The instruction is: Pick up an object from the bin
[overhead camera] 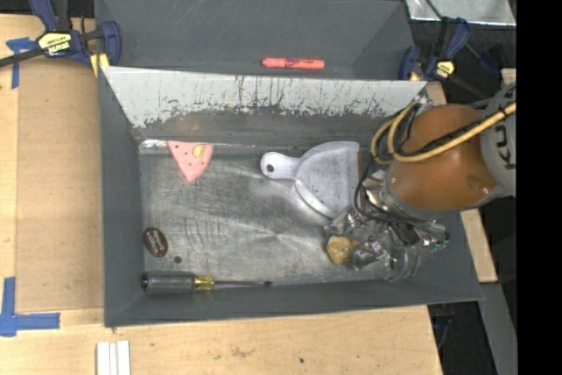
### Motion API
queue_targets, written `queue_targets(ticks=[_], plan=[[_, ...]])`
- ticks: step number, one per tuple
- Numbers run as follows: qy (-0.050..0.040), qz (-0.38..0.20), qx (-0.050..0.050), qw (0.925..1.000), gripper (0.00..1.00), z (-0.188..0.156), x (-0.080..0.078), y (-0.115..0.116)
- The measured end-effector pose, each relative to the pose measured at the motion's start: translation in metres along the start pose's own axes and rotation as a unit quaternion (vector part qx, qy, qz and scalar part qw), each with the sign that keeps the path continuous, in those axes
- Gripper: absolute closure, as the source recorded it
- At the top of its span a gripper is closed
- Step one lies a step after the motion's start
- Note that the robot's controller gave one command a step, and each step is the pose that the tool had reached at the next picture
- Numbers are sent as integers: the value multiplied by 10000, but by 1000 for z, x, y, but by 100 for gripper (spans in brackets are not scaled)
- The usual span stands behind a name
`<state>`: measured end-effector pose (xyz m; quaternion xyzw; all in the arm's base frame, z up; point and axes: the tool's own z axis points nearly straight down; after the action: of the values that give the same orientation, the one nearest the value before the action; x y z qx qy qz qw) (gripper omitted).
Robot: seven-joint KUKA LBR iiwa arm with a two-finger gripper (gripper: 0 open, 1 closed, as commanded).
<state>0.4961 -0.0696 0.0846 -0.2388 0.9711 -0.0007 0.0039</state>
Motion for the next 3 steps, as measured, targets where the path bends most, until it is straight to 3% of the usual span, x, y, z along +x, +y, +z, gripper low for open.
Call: queue_targets(ticks=[1, 2, 3], plan=[[24, 33, -12, 10000, 100, -19, 8, -1], [32, 123, -15, 9999, 100, -60, 4, -3], [15, 259, -2, 9997, 100, -79, 6, -18]])
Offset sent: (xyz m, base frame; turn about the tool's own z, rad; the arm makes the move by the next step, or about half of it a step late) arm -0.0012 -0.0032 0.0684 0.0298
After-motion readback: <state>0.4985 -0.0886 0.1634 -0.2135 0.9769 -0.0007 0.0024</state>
